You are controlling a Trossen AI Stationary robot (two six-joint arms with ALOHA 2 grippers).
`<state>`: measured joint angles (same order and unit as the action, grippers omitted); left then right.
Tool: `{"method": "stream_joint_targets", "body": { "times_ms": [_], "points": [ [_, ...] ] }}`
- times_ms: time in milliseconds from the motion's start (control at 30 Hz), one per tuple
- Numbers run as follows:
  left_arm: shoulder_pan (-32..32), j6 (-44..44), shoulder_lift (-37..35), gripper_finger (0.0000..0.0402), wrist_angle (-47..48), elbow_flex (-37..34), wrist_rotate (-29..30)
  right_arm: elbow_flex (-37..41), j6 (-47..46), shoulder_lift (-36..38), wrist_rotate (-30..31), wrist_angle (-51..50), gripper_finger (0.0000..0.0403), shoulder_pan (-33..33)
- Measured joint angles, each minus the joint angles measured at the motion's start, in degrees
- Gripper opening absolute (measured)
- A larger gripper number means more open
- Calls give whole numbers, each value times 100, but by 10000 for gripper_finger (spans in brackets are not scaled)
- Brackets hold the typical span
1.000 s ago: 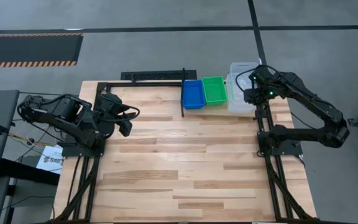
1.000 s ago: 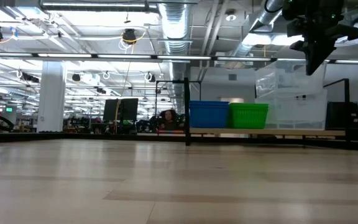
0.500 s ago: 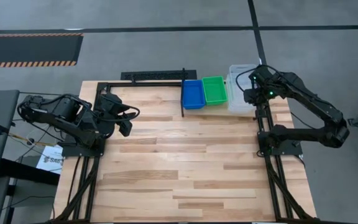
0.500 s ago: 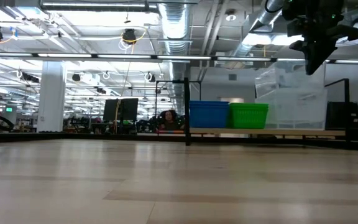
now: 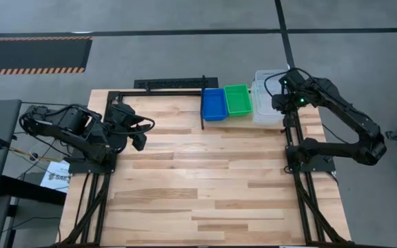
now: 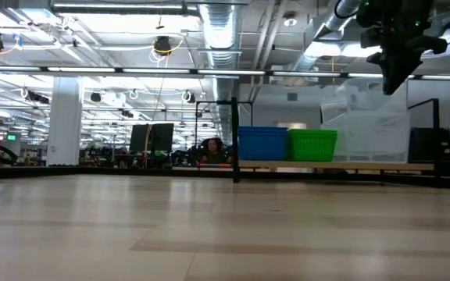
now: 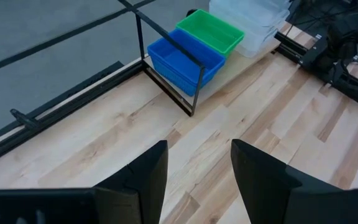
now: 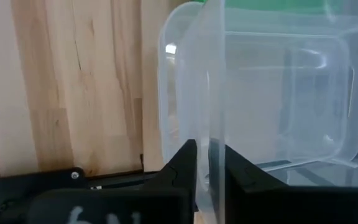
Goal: Stack baskets on shelf by color
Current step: Stack the transparent bins on top of the transparent bins on the shelf, then return to Home Position
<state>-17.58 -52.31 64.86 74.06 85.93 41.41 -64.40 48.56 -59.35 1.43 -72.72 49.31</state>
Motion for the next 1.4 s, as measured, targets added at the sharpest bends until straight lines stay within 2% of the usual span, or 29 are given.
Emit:
{"method": "stream_joint_targets", "body": {
  "times_ms": [467, 933, 1233, 1400],
  "points": [
    [-2, -3, 0, 164, 0, 0, 2, -1, -1, 0, -22, 70, 76, -3],
    [-2, -3, 0, 164, 0, 0, 2, 0, -64, 2, -26, 119, 182, -7],
    [0, -3, 0, 164, -71, 0, 29, -414, -1154, 7, -28, 67, 207, -23],
    [0, -54, 0, 164, -429, -2, 603, -1215, -2128, 15, -169, 91, 207, -173]
  ]
}}
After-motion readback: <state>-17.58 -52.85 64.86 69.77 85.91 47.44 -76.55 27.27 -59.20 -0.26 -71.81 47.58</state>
